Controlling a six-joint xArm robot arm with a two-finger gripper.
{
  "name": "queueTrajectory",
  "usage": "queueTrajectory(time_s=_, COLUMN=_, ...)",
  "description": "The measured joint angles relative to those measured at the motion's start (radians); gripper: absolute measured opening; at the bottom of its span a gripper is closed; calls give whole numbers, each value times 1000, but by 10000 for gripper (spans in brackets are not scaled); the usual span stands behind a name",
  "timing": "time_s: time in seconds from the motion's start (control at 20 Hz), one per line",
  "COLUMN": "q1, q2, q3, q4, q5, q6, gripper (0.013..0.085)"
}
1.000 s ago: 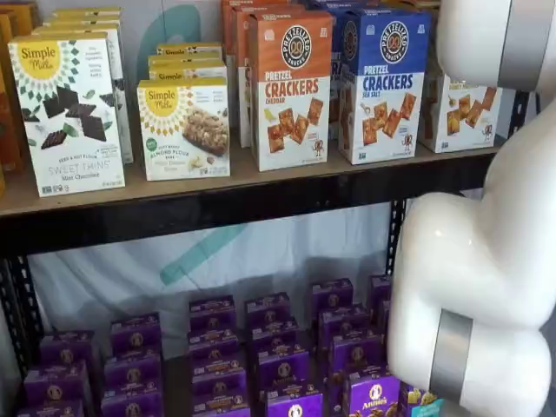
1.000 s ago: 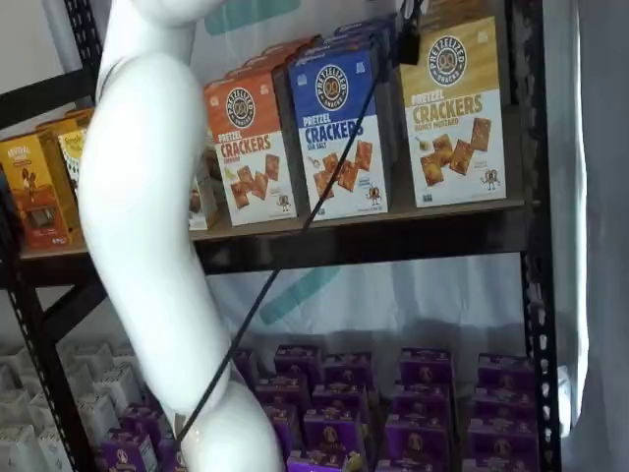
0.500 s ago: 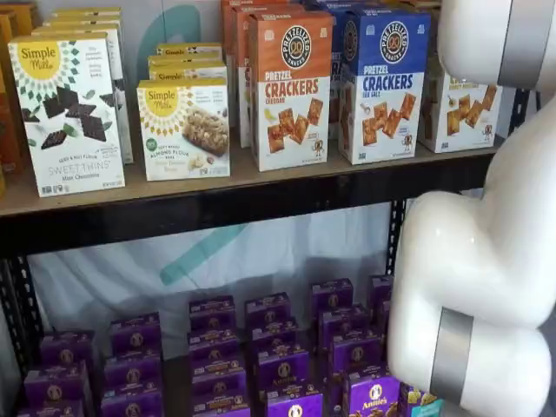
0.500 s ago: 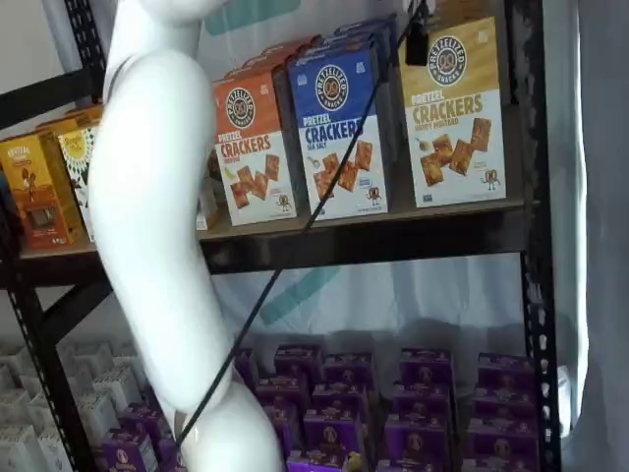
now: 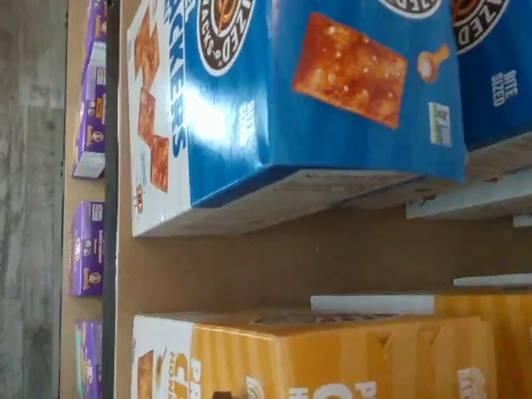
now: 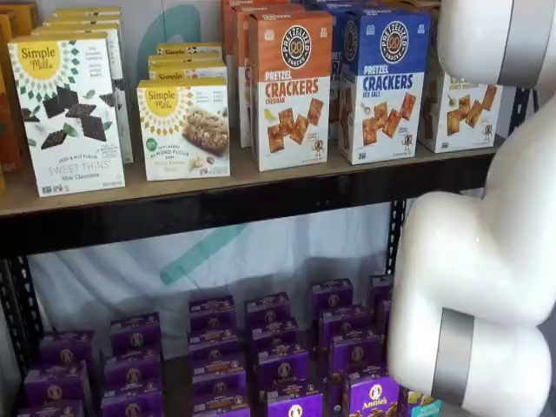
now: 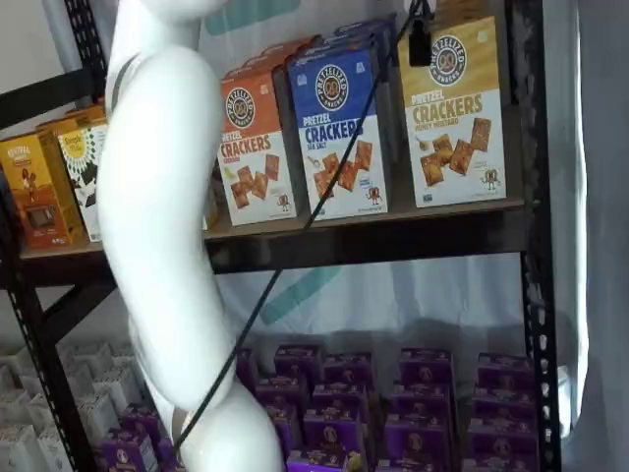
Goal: Retrieve the yellow and white box located on the top shelf, the sixth one from the left
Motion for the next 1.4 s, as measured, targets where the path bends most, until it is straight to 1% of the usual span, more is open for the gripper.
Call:
queueTrajectory(time_s=0.25, q1=24, q2=-2, q3=9, q4=-41, q5=-12, q6=6, gripper=850)
queueTrajectory(time_s=0.75, q1=54, q2=14, q3=-19, q4=-128, q5=22, q6=14, gripper=850)
queueTrajectory(time_s=0.95, q1=75, q2=29, q3=-50, q4=-194, q5=64, q6=21, gripper=850)
queueTrajectory(time_s=1.05, q1=81, q2=29, q3=-50, q4=-210, q5=68, q6=23, gripper=850)
queueTrajectory(time_s=1.25, q1=87, q2=15, q3=-29, q4=-218, q5=56, q6=24, gripper=850)
queueTrajectory(time_s=1.4, q1=94, q2=2, q3=-11, q4=-236, q5=44, q6=24, gripper=850)
